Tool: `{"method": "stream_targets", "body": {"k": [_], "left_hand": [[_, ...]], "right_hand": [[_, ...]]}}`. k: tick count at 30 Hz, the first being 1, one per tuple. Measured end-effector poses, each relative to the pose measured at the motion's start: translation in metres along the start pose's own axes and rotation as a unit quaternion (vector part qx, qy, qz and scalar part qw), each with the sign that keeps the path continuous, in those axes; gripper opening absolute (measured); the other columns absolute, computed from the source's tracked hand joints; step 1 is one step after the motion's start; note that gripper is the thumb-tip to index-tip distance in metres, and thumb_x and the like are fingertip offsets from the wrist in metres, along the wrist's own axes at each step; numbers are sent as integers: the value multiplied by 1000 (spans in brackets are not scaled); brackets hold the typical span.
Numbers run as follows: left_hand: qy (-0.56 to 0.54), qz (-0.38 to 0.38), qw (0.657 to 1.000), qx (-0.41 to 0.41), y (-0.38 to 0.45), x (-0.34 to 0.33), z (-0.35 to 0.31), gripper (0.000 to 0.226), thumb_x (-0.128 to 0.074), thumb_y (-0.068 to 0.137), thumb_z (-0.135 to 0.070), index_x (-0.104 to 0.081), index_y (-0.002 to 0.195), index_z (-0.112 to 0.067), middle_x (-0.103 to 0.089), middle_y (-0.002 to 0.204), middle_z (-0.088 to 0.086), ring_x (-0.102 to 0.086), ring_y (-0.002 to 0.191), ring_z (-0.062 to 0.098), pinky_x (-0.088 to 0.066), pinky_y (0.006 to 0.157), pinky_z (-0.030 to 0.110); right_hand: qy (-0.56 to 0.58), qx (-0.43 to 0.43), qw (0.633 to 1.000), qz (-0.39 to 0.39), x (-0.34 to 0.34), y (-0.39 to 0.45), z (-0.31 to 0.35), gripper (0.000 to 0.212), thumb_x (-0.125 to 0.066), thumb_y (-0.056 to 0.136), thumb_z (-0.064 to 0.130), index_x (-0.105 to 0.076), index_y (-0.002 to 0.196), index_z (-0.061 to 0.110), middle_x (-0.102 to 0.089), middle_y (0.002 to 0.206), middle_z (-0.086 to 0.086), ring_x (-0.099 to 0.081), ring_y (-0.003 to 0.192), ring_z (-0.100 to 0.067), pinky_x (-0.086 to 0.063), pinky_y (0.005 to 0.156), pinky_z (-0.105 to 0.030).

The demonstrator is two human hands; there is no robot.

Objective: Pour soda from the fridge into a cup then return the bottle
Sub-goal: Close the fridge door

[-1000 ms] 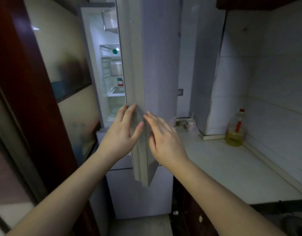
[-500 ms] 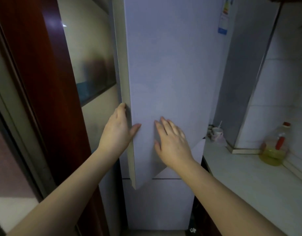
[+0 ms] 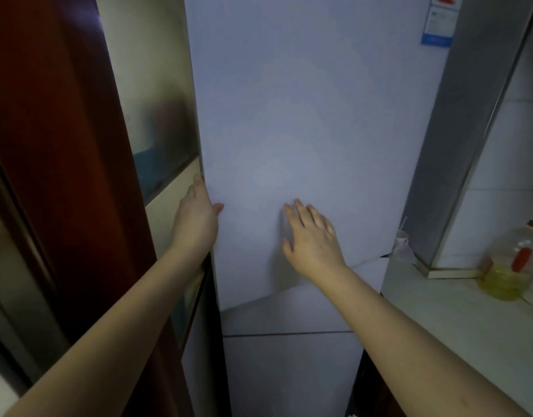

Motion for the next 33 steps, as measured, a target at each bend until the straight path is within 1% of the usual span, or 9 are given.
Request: {"method": "stream_targets", "body": {"k": [3, 6, 9, 12, 15, 19, 23, 29, 33], "left_hand": [[-17, 2, 1000, 6, 29, -14, 20, 64, -54, 95, -12, -24, 151, -21, -51, 137, 9, -52, 121, 27, -44, 100, 41], [-48, 0, 999, 24, 51, -29, 38, 64, -51, 96, -12, -22, 151, -27, -50, 137, 7, -52, 120, 24, -42, 97, 37], [-31, -5, 999, 37, 65, -40, 48, 65, -54, 96, -19, -20, 151, -25, -49, 139, 9, -51, 122, 29, -43, 99, 41], [131, -53, 990, 7, 64, -46, 49, 81, -59, 93, -30, -11, 154, -9, -30, 153, 21, -32, 138, 39, -31, 112, 51], [245, -91, 962, -85, 49, -59, 37, 87, -60, 90, -31, -6, 155, -10, -11, 159, 25, -15, 145, 42, -21, 115, 53], [333, -5, 922, -200, 46, -98, 32, 71, -46, 96, -40, -13, 156, -20, -16, 161, 16, -18, 147, 37, -18, 116, 49], [351, 77, 918, -165, 57, -127, 35, 67, -28, 100, -49, -1, 156, -24, -3, 164, 10, -8, 150, 31, -11, 119, 46], [345, 133, 919, -136, 65, -144, 34, 72, -33, 100, -51, 8, 155, -28, 23, 161, 11, 7, 150, 34, -10, 119, 45], [342, 134, 921, -128, 65, -146, 31, 72, -33, 100, -51, 7, 156, -28, 21, 161, 12, 4, 150, 35, -11, 119, 46]], "right_hand": [[-9, -3, 1000, 13, -14, 19, -9, 73, -51, 89, 30, -15, 152, 19, -13, 160, -4, -15, 145, -27, -14, 115, -42], [-22, 5, 1000, 21, -27, 39, -18, 73, -48, 91, 31, -11, 152, 19, -9, 160, -4, -12, 145, -26, -11, 116, -41], [-29, 11, 999, 15, -41, 59, -26, 74, -53, 88, 28, -17, 152, 16, -14, 159, -8, -17, 144, -29, -15, 115, -44], [-21, 22, 999, -25, -56, 73, -26, 77, -66, 74, 24, -37, 145, 11, -36, 150, -17, -38, 135, -34, -31, 109, -48], [-8, 21, 998, -56, -69, 82, -23, 77, -73, 68, 25, -47, 139, 10, -45, 142, -23, -47, 127, -36, -36, 105, -49], [-11, 22, 997, -77, -78, 94, -23, 75, -75, 68, 27, -51, 137, 10, -48, 139, -24, -50, 125, -36, -38, 103, -50], [-14, 31, 997, -69, -86, 109, -35, 74, -76, 70, 27, -50, 137, 9, -47, 142, -18, -49, 126, -35, -37, 104, -50], [-9, 55, 998, -38, -94, 123, -44, 75, -74, 72, 25, -46, 140, 10, -39, 148, -19, -44, 131, -36, -33, 107, -50], [-8, 51, 998, -25, -97, 120, -43, 71, -66, 81, 24, -37, 145, 11, -25, 155, -17, -31, 139, -34, -23, 113, -48]]}}
Point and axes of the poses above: each hand's wrist, its own y-axis towards the middle knuckle, its own x-axis out of the back of the hand, z = x × y, the point moved 1 cm from there along y, towards the middle knuckle
